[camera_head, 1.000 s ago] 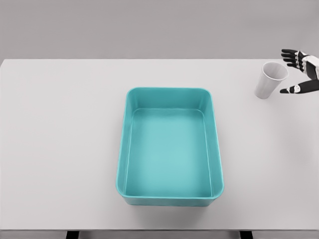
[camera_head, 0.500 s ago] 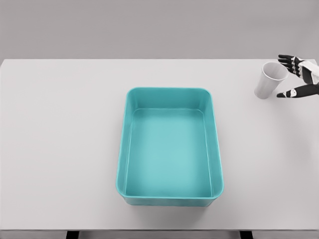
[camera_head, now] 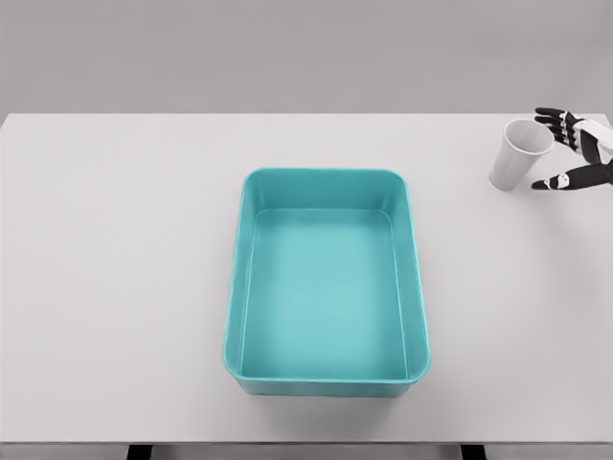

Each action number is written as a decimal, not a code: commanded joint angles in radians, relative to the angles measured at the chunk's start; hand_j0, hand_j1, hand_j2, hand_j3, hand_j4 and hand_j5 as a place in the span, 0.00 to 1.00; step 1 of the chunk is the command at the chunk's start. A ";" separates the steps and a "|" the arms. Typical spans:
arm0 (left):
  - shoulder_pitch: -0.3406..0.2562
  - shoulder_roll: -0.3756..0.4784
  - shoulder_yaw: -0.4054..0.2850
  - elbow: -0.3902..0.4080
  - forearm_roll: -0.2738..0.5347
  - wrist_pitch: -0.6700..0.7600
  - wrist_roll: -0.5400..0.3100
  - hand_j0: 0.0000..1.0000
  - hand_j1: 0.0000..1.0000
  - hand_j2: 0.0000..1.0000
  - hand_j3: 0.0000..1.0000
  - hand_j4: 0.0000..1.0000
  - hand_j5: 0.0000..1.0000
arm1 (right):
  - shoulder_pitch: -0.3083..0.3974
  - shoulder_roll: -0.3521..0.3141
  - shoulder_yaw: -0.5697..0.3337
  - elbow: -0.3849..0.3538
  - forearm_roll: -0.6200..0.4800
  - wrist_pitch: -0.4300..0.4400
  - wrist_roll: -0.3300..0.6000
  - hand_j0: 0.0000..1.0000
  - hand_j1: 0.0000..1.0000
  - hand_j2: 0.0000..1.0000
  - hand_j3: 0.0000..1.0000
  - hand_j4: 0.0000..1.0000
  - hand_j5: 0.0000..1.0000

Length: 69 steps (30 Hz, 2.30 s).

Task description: Put the paper cup into the basket with your right arm

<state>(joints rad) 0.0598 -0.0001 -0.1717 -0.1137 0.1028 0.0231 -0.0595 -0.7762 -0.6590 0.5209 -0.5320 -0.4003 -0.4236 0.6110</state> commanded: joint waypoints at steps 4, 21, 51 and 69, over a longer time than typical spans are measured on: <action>0.000 0.000 0.000 0.000 0.000 0.001 0.000 1.00 1.00 1.00 1.00 1.00 1.00 | -0.005 0.001 -0.004 -0.002 -0.012 0.002 0.000 1.00 1.00 1.00 1.00 1.00 1.00; 0.000 0.000 0.000 0.000 0.000 0.000 0.000 1.00 1.00 1.00 1.00 1.00 1.00 | -0.015 0.016 -0.004 -0.002 -0.003 0.006 0.000 1.00 1.00 1.00 1.00 1.00 1.00; 0.000 0.000 0.000 0.000 0.000 0.000 0.001 1.00 1.00 1.00 1.00 1.00 1.00 | -0.020 0.042 -0.001 -0.022 -0.002 0.003 0.000 1.00 1.00 1.00 1.00 1.00 1.00; 0.000 0.000 0.000 0.000 0.000 0.000 0.000 1.00 1.00 1.00 1.00 1.00 1.00 | -0.021 0.044 0.005 -0.031 0.009 0.000 0.000 0.79 0.79 0.79 0.79 0.79 0.79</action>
<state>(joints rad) 0.0598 -0.0001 -0.1717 -0.1137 0.1027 0.0231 -0.0593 -0.7977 -0.6147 0.5256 -0.5616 -0.3927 -0.4219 0.6095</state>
